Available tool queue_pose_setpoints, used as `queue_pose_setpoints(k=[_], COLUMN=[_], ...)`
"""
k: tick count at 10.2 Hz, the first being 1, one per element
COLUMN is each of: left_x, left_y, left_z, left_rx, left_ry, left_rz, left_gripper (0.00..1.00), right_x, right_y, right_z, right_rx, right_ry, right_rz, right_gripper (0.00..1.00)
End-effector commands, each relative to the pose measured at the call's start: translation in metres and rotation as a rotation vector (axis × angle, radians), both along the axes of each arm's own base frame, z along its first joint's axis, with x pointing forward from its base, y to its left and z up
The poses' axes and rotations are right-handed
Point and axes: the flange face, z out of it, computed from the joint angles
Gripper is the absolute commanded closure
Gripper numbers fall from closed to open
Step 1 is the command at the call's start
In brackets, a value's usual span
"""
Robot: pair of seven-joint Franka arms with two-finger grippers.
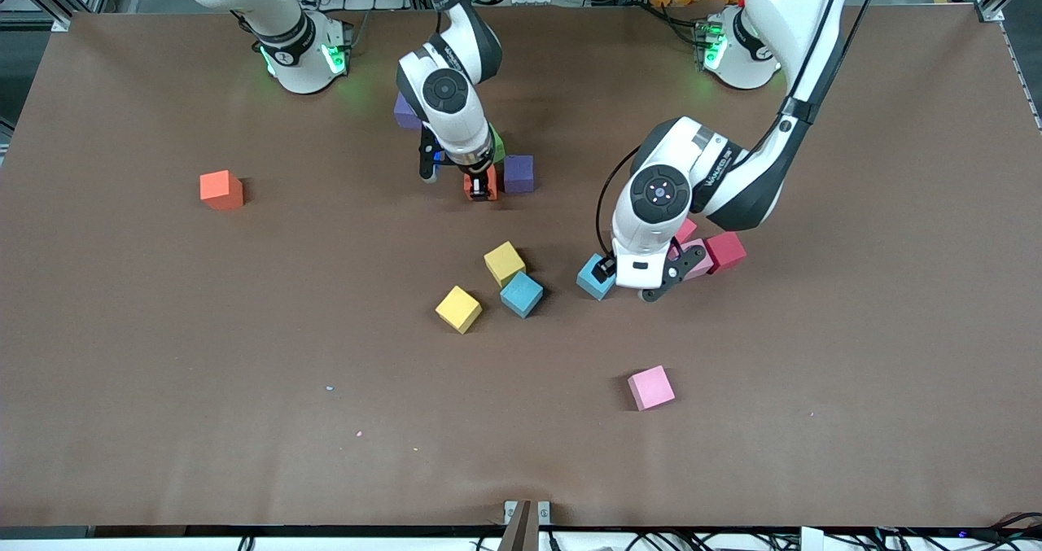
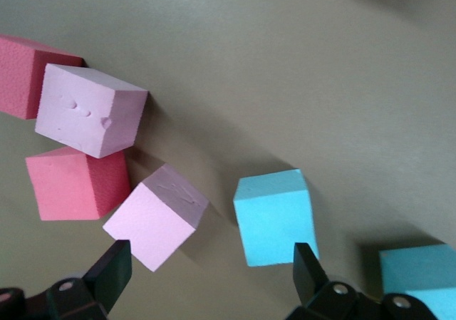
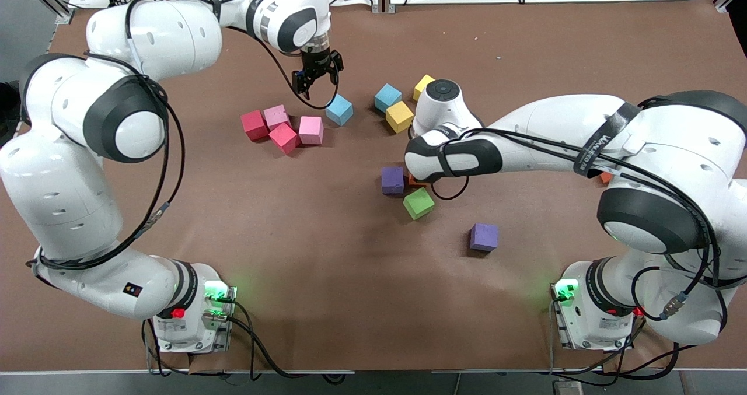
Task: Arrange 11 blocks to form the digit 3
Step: 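Lower the left gripper and grasp a light pink cube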
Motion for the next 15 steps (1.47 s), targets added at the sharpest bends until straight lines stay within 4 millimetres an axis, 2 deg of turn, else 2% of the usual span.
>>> queue_pose_setpoints(k=[1, 4, 8, 9, 10, 12, 15], left_x=[-0.019, -0.030, -0.034, -0.037, -0.041, -0.054, -0.057], left_y=[0.007, 0.011, 0.014, 0.022, 0.020, 0.021, 0.024], left_z=[-0.014, -0.025, -0.030, -0.033, -0.036, -0.054, -0.058], left_rx=[0.015, 0.052, 0.004, -0.006, -0.016, -0.052, -0.050], left_ry=[-0.005, -0.005, 0.019, 0.010, -0.007, -0.071, -0.062], left_rz=[-0.131, -0.407, -0.733, -0.769, -0.781, -0.806, -0.806], left_gripper=[0.00, 0.00, 0.00, 0.00, 0.00, 0.00, 0.00], right_x=[-0.008, -0.013, -0.019, -0.019, -0.019, -0.023, -0.027], right_y=[0.005, 0.009, 0.012, 0.011, 0.012, 0.015, 0.019], right_z=[-0.006, -0.009, -0.013, -0.013, -0.013, -0.013, -0.012], right_rx=[-0.001, -0.005, -0.014, -0.015, -0.015, -0.015, -0.011], right_ry=[-0.007, -0.010, -0.005, -0.005, -0.005, -0.005, -0.009], right_rz=[-0.017, -0.031, -0.034, -0.034, -0.034, -0.025, -0.016], right_gripper=[1.00, 1.00, 1.00, 1.00, 1.00, 1.00, 1.00])
